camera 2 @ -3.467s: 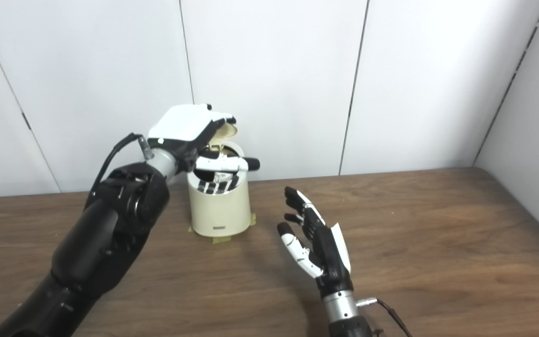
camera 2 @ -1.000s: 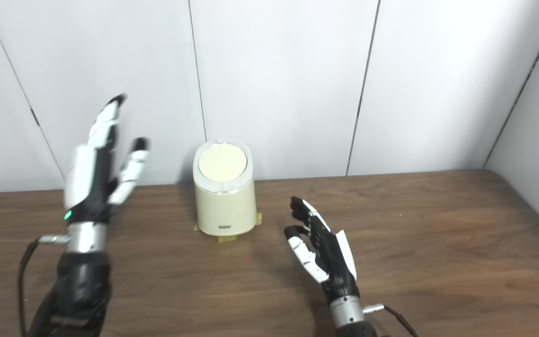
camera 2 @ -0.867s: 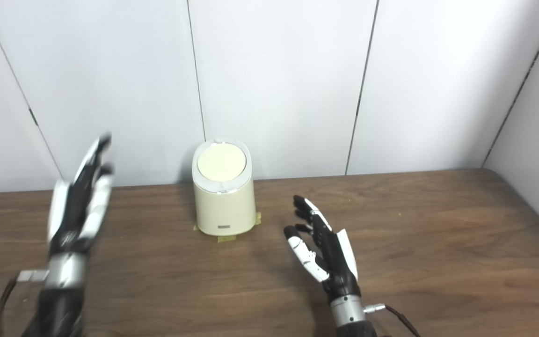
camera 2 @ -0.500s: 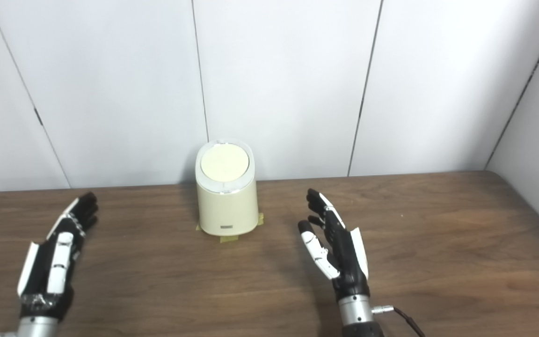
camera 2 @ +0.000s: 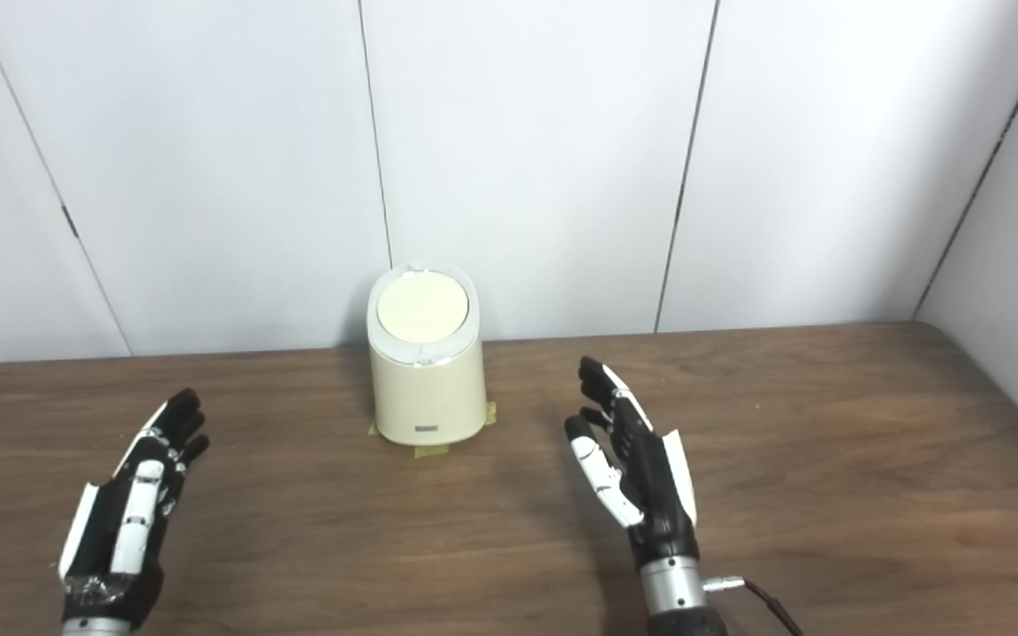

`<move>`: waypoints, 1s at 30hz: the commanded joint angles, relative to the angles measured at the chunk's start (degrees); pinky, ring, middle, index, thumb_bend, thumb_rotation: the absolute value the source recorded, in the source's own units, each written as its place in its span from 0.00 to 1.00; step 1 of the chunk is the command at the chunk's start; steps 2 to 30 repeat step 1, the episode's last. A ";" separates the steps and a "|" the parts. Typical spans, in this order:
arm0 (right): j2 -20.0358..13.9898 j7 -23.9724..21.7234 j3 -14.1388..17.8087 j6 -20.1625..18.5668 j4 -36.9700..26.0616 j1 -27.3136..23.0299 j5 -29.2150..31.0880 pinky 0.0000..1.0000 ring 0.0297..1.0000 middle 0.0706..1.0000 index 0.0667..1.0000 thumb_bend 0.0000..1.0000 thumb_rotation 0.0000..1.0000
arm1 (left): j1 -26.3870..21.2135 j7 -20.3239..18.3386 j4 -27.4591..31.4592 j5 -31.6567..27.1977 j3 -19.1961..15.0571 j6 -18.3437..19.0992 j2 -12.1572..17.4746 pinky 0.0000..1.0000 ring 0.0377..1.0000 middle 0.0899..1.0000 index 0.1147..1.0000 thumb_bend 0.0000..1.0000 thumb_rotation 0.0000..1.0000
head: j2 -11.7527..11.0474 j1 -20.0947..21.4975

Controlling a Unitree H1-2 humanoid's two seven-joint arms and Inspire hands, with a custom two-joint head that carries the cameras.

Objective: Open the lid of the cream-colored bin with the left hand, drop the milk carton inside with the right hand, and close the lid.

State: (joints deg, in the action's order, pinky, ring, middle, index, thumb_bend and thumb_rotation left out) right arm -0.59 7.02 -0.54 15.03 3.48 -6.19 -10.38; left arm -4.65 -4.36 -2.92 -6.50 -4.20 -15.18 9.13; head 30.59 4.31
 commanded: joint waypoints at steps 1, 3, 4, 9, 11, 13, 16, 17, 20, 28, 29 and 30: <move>-1.75 0.49 0.45 1.82 1.32 0.39 -1.40 0.79 0.85 0.85 0.83 0.19 0.72 | -0.82 0.10 -1.24 1.56 0.39 -2.41 -0.06 0.94 0.95 0.95 0.91 0.21 0.93 | 0.09 -0.09; -1.75 0.49 0.45 1.82 1.32 0.39 -1.40 0.79 0.85 0.85 0.83 0.19 0.72 | -0.82 0.10 -1.24 1.56 0.39 -2.41 -0.06 0.94 0.95 0.95 0.91 0.21 0.93 | 0.09 -0.09; -1.75 0.49 0.45 1.82 1.32 0.39 -1.40 0.79 0.85 0.85 0.83 0.19 0.72 | -0.82 0.10 -1.24 1.56 0.39 -2.41 -0.06 0.94 0.95 0.95 0.91 0.21 0.93 | 0.09 -0.09; -1.75 0.49 0.45 1.82 1.32 0.39 -1.40 0.79 0.85 0.85 0.83 0.19 0.72 | -0.82 0.10 -1.24 1.56 0.39 -2.41 -0.06 0.94 0.95 0.95 0.91 0.21 0.93 | 0.09 -0.09; -1.75 0.49 0.45 1.82 1.32 0.39 -1.40 0.79 0.85 0.85 0.83 0.19 0.72 | -0.82 0.10 -1.24 1.56 0.39 -2.41 -0.06 0.94 0.95 0.95 0.91 0.21 0.93 | 0.09 -0.09; -1.75 0.49 0.45 1.82 1.32 0.39 -1.40 0.79 0.85 0.85 0.83 0.19 0.72 | -0.82 0.10 -1.24 1.56 0.39 -2.41 -0.06 0.94 0.95 0.95 0.91 0.21 0.93 | 0.09 -0.09; -1.75 0.49 0.45 1.82 1.32 0.39 -1.40 0.79 0.85 0.85 0.83 0.19 0.72 | -0.82 0.10 -1.24 1.56 0.39 -2.41 -0.06 0.94 0.95 0.95 0.91 0.21 0.93 | 0.09 -0.09; -1.75 0.49 0.45 1.82 1.32 0.39 -1.40 0.79 0.85 0.85 0.83 0.19 0.72 | -0.82 0.10 -1.24 1.56 0.39 -2.41 -0.06 0.94 0.95 0.95 0.91 0.21 0.93 | 0.09 -0.09; -1.75 0.49 0.45 1.82 1.32 0.39 -1.40 0.79 0.85 0.85 0.83 0.19 0.72 | -0.82 0.10 -1.24 1.56 0.39 -2.41 -0.06 0.94 0.95 0.95 0.91 0.21 0.93 | 0.09 -0.09; -1.75 0.49 0.45 1.82 1.32 0.39 -1.40 0.79 0.85 0.85 0.83 0.19 0.72 | -0.82 0.10 -1.24 1.56 0.39 -2.41 -0.06 0.94 0.95 0.95 0.91 0.21 0.93 | 0.09 -0.09; -1.75 0.49 0.45 1.82 1.32 0.39 -1.40 0.79 0.85 0.85 0.83 0.19 0.72 | -0.82 0.10 -1.24 1.56 0.39 -2.41 -0.06 0.94 0.95 0.95 0.91 0.21 0.93 | 0.09 -0.09; -1.75 0.49 0.45 1.82 1.32 0.39 -1.40 0.79 0.85 0.85 0.83 0.19 0.72 | -0.82 0.10 -1.24 1.56 0.39 -2.41 -0.06 0.94 0.95 0.95 0.91 0.21 0.93 | 0.09 -0.09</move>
